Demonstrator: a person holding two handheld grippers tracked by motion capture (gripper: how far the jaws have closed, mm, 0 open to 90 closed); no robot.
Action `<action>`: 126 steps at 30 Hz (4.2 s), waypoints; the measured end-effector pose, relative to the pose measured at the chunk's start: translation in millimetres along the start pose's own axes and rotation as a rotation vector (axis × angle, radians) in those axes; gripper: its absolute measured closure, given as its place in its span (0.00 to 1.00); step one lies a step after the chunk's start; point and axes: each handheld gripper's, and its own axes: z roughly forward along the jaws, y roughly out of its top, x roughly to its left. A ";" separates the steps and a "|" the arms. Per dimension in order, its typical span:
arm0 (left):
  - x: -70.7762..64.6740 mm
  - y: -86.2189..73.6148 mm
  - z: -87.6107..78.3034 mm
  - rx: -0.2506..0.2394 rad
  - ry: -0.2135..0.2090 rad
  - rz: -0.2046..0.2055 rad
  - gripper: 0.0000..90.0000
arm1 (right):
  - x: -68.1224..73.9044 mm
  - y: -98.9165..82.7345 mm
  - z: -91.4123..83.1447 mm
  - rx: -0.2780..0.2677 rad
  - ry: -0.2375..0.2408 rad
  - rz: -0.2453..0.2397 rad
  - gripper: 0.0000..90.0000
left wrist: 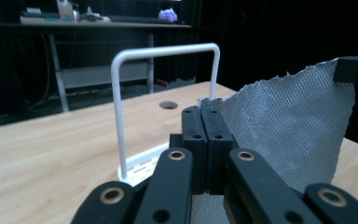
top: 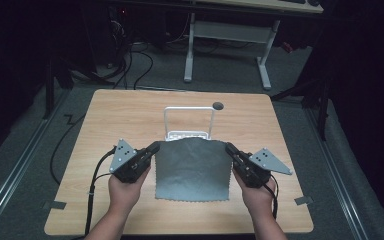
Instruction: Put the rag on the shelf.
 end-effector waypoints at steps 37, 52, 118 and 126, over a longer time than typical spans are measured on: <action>51.0 61.1 44.8 -0.046 0.105 0.033 1.00 | -33.7 59.0 59.1 -0.060 -0.052 0.028 0.99; 80.3 71.7 90.9 -0.002 0.163 0.040 1.00 | -60.2 70.0 110.2 -0.014 -0.098 0.040 0.99; 118.7 -20.8 90.9 0.231 0.122 -0.175 0.61 | -90.3 -17.0 132.3 0.227 -0.101 0.119 0.70; 125.3 -23.9 75.1 0.211 0.131 -0.203 0.56 | -98.4 -14.0 122.8 0.238 -0.124 0.127 0.67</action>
